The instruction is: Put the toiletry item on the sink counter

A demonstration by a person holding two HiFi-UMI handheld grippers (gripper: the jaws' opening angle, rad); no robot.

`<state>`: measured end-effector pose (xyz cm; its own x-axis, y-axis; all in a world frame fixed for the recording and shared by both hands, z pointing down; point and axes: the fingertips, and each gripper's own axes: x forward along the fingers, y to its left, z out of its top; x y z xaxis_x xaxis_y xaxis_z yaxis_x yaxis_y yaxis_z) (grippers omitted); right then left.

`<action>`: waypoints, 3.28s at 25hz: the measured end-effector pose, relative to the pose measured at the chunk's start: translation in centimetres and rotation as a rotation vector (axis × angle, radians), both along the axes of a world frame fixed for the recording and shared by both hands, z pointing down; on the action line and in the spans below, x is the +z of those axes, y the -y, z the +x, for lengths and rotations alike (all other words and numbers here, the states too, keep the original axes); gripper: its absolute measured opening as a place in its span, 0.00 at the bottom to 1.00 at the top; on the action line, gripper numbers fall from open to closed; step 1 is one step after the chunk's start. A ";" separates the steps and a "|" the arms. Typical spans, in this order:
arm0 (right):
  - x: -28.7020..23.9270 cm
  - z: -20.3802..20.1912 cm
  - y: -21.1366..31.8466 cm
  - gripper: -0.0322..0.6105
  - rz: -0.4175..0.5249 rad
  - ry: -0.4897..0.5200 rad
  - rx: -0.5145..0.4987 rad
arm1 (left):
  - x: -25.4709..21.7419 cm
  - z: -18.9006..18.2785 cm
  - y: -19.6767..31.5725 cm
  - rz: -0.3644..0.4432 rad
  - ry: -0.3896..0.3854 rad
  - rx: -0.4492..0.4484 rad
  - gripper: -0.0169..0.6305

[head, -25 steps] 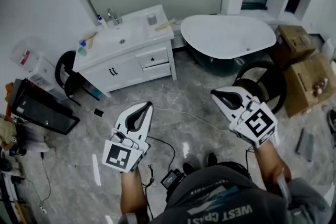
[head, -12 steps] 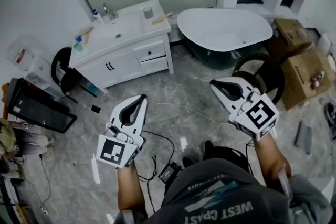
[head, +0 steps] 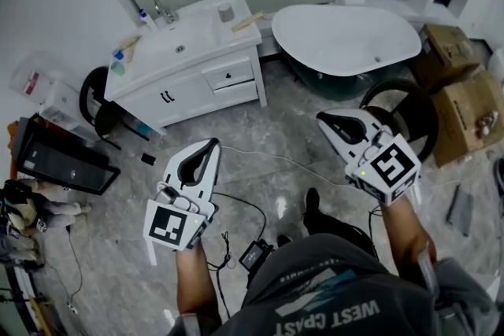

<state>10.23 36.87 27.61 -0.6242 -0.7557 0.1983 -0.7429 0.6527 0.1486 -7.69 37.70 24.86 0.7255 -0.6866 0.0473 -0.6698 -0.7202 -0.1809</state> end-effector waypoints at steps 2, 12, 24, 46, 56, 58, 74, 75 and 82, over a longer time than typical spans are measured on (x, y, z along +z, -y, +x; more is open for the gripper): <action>0.0 0.7 2.2 0.10 -0.003 0.008 -0.010 | -0.1 1.0 1.9 0.003 -0.007 0.000 0.03; 1.3 6.0 14.0 0.10 0.003 -0.013 -0.079 | 1.2 7.4 12.6 0.023 -0.003 0.006 0.03; 1.4 8.5 23.2 0.10 -0.019 -0.008 -0.114 | -0.5 10.1 21.6 0.024 0.032 -0.051 0.03; 2.5 1.6 39.9 0.10 -0.026 -0.013 0.026 | 0.7 1.6 40.4 0.000 -0.044 0.020 0.03; 2.6 -1.7 45.9 0.10 -0.053 -0.019 0.096 | 1.6 -2.1 46.9 -0.022 -0.048 0.074 0.03; 2.7 -2.1 46.6 0.10 -0.055 -0.017 0.099 | 1.9 -2.4 47.5 -0.026 -0.050 0.080 0.03; 4.6 -1.9 55.5 0.10 -0.084 -0.018 0.078 | 3.4 -1.7 54.6 -0.035 -0.002 0.099 0.03; 4.5 -1.7 56.4 0.10 -0.081 -0.018 0.080 | 3.1 -1.6 55.3 -0.038 -0.002 0.093 0.03; 6.9 -1.4 62.5 0.10 -0.102 0.007 0.072 | 4.1 -1.5 60.6 -0.055 -0.019 0.037 0.03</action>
